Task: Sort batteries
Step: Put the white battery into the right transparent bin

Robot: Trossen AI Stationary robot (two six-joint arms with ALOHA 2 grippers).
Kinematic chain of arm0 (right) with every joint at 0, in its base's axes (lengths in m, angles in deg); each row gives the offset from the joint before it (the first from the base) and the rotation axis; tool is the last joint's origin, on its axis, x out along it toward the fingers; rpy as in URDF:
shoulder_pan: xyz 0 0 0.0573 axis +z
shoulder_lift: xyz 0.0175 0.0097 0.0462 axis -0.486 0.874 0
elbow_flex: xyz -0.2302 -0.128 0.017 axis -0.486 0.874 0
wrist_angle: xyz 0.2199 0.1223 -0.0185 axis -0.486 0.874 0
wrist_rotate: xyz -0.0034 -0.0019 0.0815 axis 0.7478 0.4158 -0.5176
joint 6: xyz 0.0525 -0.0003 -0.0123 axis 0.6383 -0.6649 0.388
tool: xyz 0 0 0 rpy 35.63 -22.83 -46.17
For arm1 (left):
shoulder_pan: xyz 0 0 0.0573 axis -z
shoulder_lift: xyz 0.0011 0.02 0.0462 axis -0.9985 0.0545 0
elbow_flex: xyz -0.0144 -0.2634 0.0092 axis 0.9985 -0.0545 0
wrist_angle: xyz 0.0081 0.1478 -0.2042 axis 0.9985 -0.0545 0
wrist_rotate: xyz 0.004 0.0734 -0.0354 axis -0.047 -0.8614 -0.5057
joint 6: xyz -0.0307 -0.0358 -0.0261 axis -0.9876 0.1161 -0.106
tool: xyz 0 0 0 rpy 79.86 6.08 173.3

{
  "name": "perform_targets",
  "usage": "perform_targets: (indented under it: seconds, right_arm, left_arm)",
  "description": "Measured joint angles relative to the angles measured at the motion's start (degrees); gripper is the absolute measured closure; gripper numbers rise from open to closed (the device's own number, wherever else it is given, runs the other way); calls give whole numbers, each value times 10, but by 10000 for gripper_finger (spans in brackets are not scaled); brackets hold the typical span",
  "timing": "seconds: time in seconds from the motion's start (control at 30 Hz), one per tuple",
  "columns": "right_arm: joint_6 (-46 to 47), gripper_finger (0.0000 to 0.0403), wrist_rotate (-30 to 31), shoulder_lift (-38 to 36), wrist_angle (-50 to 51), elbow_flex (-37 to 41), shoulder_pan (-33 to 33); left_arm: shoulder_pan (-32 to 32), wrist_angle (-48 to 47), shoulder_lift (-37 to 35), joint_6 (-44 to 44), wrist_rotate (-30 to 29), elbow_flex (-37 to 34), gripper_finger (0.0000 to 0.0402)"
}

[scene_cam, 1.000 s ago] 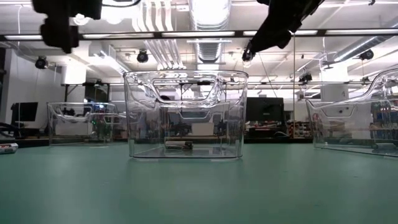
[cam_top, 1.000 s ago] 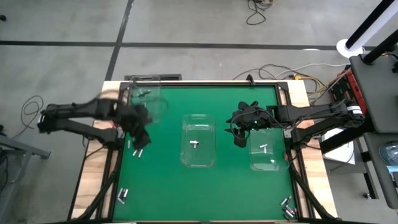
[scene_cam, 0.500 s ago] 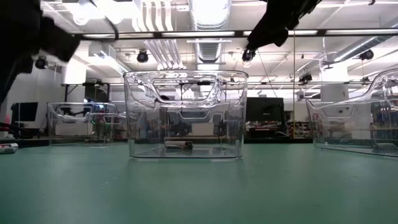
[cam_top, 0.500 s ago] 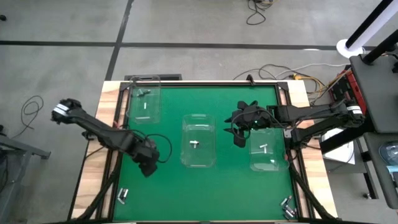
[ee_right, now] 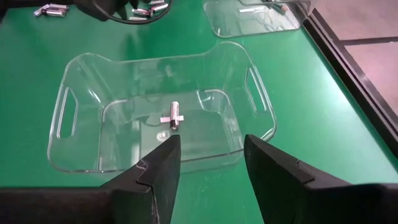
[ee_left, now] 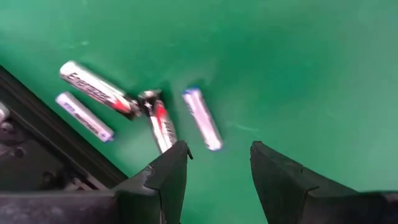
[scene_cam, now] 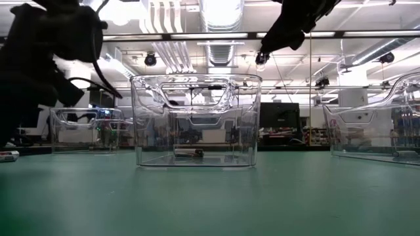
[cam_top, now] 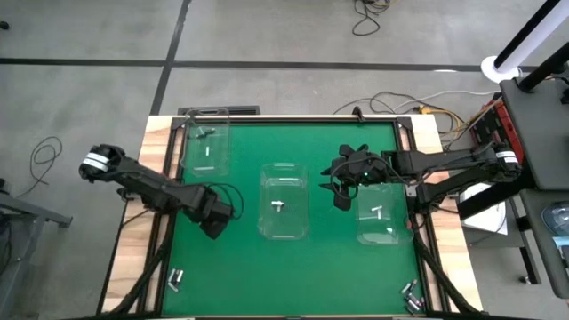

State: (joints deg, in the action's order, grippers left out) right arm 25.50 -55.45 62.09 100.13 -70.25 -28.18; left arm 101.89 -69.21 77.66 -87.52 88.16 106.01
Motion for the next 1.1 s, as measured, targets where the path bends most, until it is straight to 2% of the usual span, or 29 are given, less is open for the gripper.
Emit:
perform_targets:
  seconds: [0.43, 0.73, 0.97, 1.1]
  right_arm:
    - [6, 227, 0, 0, 0, 14, 0]
    - [7, 236, 0, 0, 1, 16, 0]
    - [12, 236, 0, 0, 0, 16, 0]
    - [11, 231, 1, 0, 9, 10, 3]
  left_arm:
    - [-18, 16, 2, 1, 2, -14, 246]
    - [-19, 71, 33, 10, 13, -25, 246]
    - [-19, 77, 58, 25, 18, -23, 247]
    - [-18, 85, 63, 44, 18, -23, 265]
